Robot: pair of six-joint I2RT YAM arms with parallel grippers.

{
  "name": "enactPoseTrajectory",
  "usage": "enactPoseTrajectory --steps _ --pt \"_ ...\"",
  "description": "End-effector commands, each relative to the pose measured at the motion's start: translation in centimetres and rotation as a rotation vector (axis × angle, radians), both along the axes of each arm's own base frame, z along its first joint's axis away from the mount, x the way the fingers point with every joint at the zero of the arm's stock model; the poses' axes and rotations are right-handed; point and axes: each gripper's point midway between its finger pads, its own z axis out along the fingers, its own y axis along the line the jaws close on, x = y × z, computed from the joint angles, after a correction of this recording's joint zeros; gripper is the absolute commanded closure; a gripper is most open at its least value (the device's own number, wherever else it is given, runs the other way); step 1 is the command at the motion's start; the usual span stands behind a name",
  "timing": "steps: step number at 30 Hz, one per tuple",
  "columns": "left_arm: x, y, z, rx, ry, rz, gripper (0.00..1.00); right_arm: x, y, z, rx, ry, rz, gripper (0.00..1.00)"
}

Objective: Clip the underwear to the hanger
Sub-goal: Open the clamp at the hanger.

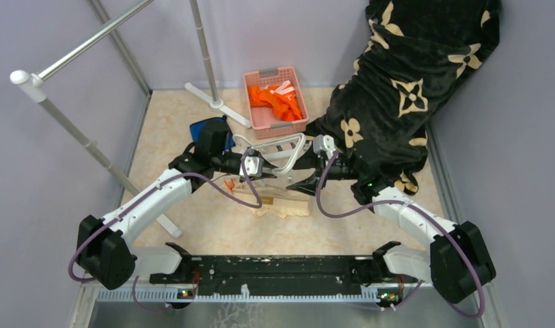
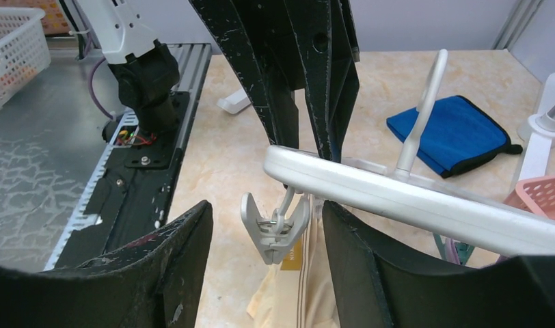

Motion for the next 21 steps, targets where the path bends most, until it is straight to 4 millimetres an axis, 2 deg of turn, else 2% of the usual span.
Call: enactPoseTrajectory --steps 1,6,21 --pt "0.36 -0.7 3.51 -0.076 -0.115 -0.049 1.0 -0.17 0.53 1.97 0.044 -0.066 0.028 0.42" --pt "0.42 -0.77 3.4 -0.076 -0.111 -0.051 1.0 -0.02 0.58 1.93 0.046 -0.062 0.023 0.47" --pt "0.56 -0.73 3.25 -0.07 -0.111 -0.044 1.0 0.24 0.54 2.3 0.055 -0.069 0.004 0.46"
